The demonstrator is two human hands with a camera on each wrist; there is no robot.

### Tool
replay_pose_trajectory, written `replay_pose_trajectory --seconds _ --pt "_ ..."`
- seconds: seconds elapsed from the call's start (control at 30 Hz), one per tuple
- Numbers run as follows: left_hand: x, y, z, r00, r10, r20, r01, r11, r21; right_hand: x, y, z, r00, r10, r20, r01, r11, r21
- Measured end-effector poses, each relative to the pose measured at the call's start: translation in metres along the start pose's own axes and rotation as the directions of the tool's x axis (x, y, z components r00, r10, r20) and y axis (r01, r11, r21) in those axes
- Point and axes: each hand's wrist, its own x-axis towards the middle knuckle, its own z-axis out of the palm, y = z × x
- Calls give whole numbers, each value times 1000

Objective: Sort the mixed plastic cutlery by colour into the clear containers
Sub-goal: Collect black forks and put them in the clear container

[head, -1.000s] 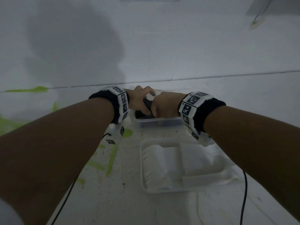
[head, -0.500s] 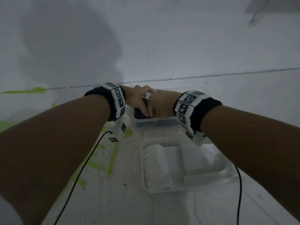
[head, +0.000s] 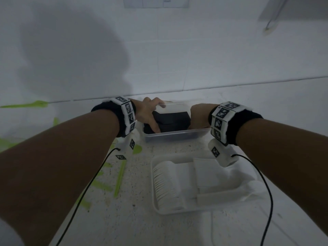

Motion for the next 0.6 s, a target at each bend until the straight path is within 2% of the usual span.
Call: replay_pose_trajectory --seconds 0.13,0.3,0.4,0.47,0.5,0.6 --pt "0 1 -1 1000 -15 16 16 1000 -12 1 -4 5 998 -9 -65 14 997 70" --pt "1 1 -1 1000 -26 9 26 1000 -8 1 -3 8 997 -24 -73 27 999 35" --pt "-1 3 -2 1000 -25 14 26 998 -62 -7 -5 0 995 7 -95 -2 998 61" --pt "-7 7 -1 998 -30 -59 23 993 -120 -16 -8 -11 985 16 -169 -1 996 89" --pt "-11 9 -2 991 -33 -133 13 989 -144 -19 -9 -16 975 3 -223 28 990 135" --pt "-31 7 -8 923 -6 -386 -55 988 -147 -25 -14 -25 954 -58 -295 182 892 413"
